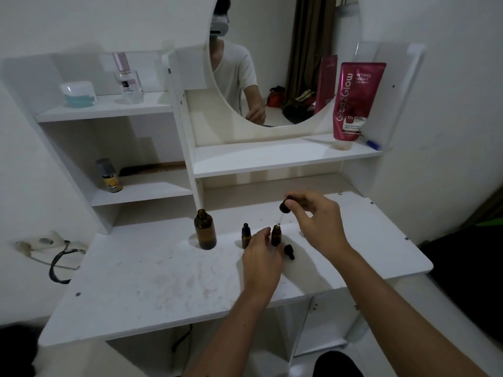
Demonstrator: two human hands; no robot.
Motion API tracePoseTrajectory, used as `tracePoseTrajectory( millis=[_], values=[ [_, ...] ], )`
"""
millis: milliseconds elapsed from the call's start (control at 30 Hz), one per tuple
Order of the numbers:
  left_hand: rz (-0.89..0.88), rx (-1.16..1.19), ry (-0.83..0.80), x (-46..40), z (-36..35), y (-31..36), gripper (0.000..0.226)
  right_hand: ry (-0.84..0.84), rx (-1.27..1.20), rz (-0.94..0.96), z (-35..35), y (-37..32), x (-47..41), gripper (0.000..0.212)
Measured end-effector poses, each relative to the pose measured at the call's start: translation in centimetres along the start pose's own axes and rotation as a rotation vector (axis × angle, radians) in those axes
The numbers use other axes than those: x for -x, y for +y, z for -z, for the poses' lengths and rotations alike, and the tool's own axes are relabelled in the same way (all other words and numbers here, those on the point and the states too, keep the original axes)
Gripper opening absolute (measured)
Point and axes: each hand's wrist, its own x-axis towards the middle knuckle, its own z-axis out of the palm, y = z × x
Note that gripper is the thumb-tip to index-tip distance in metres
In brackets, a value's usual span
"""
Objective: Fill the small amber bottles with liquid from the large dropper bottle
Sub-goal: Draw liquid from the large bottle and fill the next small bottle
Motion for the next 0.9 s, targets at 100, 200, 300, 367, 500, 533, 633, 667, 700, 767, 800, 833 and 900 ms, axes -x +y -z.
tracePoseTrajectory(
  millis=[100,200,300,367,500,533,633,667,700,767,800,833,900],
  values=[
    [0.016,-0.022,-0.008,-0.9,-0.4,-0.1,0.040,-0.036,0.001,-0.007,-0.6,0.4,0.0,0.015],
    [0.001,0.016,-0.005,-1.4,-0.7,-0.4,0.029,-0.069,-0.022,-0.049,-1.1,0.9,0.0,0.010],
    [-0.013,0.038,-0.004,-1.5,-0.8,-0.6,0.024,-0.068,-0.042,-0.092,-1.4,1.3,-0.1,0.009],
    [-0.023,0.043,-0.002,-1.4,-0.8,-0.8,0.024,-0.060,-0.041,-0.091,-1.5,1.3,-0.2,0.012],
    [-0.024,0.024,0.014,-1.4,-0.9,-1.0,0.024,-0.080,-0.037,-0.093,-1.6,1.5,-0.2,0.011],
    [-0.022,0.019,0.017,-1.4,-0.9,-1.1,0.024,-0.093,-0.039,-0.102,-1.6,1.5,-0.2,0.011],
    [-0.027,0.022,0.015,-1.4,-0.9,-1.1,0.023,-0.103,-0.044,-0.118,-1.6,1.7,-0.2,0.014],
    [-0.026,0.022,0.012,-1.4,-0.9,-1.1,0.023,-0.093,-0.039,-0.120,-1.7,1.6,-0.2,0.013],
    [-0.024,0.021,0.009,-1.4,-0.8,-1.0,0.024,-0.081,-0.032,-0.121,-1.7,1.6,-0.2,0.011],
    [-0.025,0.024,0.003,-1.3,-0.8,-0.9,0.025,-0.057,-0.019,-0.115,-1.7,1.5,-0.2,0.011],
    [-0.028,0.020,0.001,-1.3,-0.8,-0.9,0.025,-0.048,-0.010,-0.103,-1.7,1.5,-0.2,0.013],
    [-0.029,0.013,-0.003,-1.3,-0.8,-0.9,0.024,-0.044,-0.002,-0.089,-1.8,1.4,-0.1,0.015],
    [-0.034,-0.002,-0.002,-1.3,-0.8,-1.0,0.024,-0.040,0.005,-0.076,-1.9,1.4,0.0,0.014]
  ],
)
